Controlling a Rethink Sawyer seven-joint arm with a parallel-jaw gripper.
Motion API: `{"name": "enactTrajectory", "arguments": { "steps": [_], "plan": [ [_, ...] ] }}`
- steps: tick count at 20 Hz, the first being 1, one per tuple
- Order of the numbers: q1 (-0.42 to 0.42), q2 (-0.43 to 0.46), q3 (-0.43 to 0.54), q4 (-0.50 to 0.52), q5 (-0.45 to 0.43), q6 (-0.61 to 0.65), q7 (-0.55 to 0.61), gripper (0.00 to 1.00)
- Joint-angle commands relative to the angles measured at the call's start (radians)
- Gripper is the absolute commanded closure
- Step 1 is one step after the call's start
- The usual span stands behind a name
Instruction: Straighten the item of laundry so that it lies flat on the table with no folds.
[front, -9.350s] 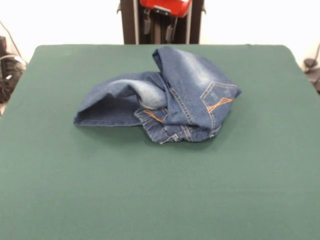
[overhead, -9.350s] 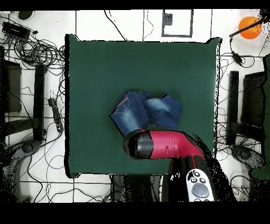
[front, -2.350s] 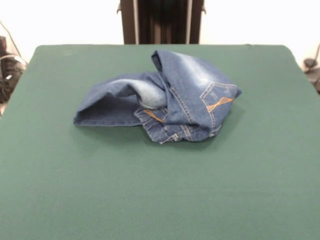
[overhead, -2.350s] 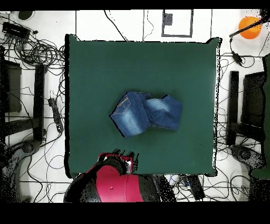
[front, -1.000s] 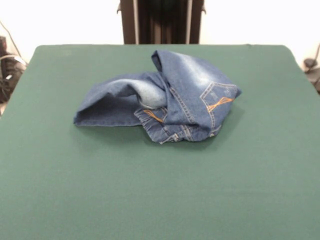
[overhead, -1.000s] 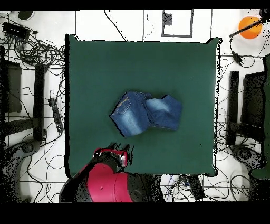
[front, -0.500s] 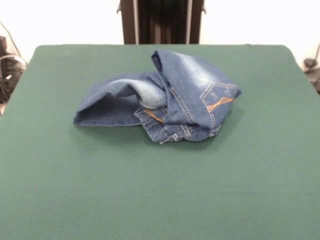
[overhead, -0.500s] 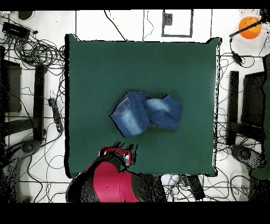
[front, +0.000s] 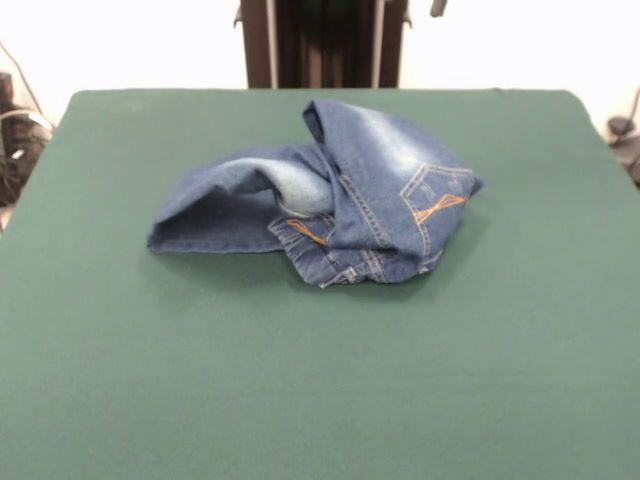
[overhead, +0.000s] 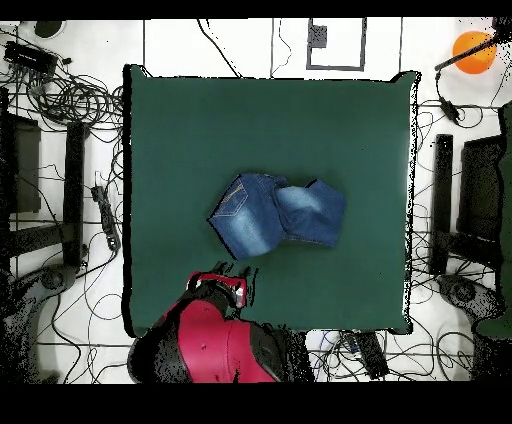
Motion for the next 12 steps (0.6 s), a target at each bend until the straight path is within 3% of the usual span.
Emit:
{"name": "enactTrajectory", "arguments": {
  "steps": [1,12],
  "plan": [
    [0.024,0.077,0.032,0.026,0.109,-0.109,0.266,0.00],
    [0.018,0.103,0.029,0.048,0.155,-0.166,0.218,0.00]
  ]
}}
